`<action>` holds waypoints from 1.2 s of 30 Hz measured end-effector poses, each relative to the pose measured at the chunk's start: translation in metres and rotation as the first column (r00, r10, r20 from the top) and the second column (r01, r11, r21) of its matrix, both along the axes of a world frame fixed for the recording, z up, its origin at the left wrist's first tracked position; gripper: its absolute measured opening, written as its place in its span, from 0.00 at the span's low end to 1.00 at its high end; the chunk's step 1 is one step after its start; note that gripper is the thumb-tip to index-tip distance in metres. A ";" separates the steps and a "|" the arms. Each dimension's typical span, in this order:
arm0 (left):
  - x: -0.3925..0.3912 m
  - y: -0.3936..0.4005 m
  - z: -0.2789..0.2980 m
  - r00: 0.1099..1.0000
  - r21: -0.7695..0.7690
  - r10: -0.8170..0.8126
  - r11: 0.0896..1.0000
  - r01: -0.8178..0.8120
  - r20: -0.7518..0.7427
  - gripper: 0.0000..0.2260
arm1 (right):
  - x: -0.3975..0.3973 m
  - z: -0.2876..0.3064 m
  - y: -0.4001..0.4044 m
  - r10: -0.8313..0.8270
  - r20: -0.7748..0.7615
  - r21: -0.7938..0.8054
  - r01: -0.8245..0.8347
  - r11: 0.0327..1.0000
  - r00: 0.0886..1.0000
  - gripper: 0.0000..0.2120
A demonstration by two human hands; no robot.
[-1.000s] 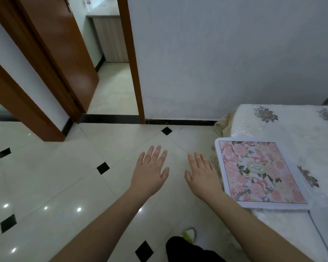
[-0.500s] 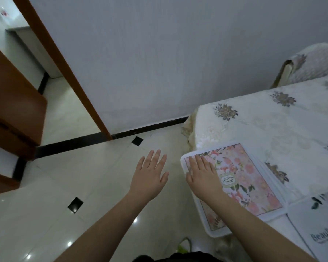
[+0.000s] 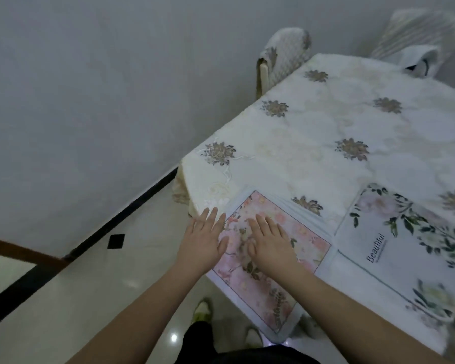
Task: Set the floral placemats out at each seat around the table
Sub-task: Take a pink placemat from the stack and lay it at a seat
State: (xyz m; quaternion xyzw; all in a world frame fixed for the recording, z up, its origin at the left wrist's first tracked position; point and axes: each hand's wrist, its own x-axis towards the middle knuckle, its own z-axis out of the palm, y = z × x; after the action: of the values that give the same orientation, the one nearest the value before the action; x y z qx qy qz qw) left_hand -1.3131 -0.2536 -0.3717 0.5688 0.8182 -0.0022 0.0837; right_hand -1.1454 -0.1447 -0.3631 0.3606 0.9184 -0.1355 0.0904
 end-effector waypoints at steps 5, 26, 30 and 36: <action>-0.027 0.026 -0.012 0.979 -0.017 -0.203 0.979 0.203 0.005 0.27 | 0.002 -0.005 -0.003 -0.206 -0.008 -0.022 0.205 0.978 0.979 0.29; -0.035 0.057 -0.059 0.785 -0.129 -0.608 0.775 0.619 0.115 0.29 | 0.056 -0.052 -0.077 -0.715 0.007 -0.077 0.714 0.696 0.699 0.28; -0.039 0.054 -0.054 0.766 -0.022 -0.633 0.769 0.639 0.112 0.32 | 0.063 -0.056 -0.076 -0.693 -0.012 -0.103 0.689 0.718 0.720 0.29; -0.039 0.044 -0.035 0.819 -0.020 -0.545 0.830 0.557 0.182 0.37 | 0.085 -0.050 -0.076 -0.698 -0.006 -0.091 0.695 0.713 0.716 0.33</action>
State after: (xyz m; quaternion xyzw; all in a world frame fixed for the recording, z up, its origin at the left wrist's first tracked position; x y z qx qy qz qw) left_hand -1.3521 -0.2091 -0.4064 0.7756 0.6082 -0.0080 0.1687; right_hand -1.0607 -0.2204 -0.4127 0.6729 0.7104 -0.2041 0.0290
